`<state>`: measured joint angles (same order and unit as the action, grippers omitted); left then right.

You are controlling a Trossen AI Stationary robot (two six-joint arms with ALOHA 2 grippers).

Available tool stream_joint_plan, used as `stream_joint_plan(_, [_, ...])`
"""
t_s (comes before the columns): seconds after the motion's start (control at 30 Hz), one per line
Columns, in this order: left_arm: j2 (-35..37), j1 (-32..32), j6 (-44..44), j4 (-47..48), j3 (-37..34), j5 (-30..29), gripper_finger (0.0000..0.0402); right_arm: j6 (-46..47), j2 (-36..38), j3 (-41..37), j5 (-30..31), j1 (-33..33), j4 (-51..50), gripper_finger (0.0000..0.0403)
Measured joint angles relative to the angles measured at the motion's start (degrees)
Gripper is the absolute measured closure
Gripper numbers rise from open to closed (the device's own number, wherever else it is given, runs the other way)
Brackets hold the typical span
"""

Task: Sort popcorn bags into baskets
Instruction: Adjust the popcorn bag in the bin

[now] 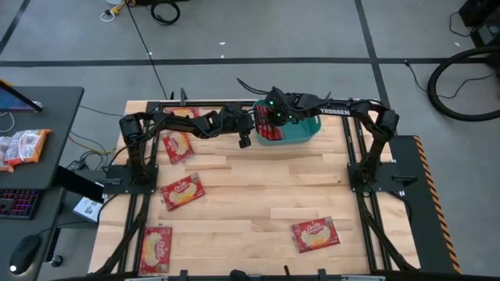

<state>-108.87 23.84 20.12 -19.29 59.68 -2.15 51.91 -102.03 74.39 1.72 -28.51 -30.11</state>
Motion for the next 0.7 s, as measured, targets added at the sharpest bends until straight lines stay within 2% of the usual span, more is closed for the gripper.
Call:
stream_joint_plan(0.23, [0.0,0.1,0.0,0.0,0.0,-0.2,0.0313,-0.3,0.1,-1.0,0.0,0.0,1.6,0.0391])
stream_joint_plan(0.43, [0.0,0.1,0.1,0.0,0.0,-0.2,0.0313,-3.0,1.8,3.0,0.2,-0.3,-0.4,0.0368])
stream_joint_plan(0.57, [0.0,0.1,0.1,0.0,0.0,-0.4,0.0313,-12.1,3.9,4.1,3.0,-2.2,-7.2,0.0357])
stream_joint_plan(0.7, [0.0,0.2,0.2,0.2,0.0,-0.7,0.0313,-27.7,3.3,4.1,8.6,-5.2,-19.6,0.0357])
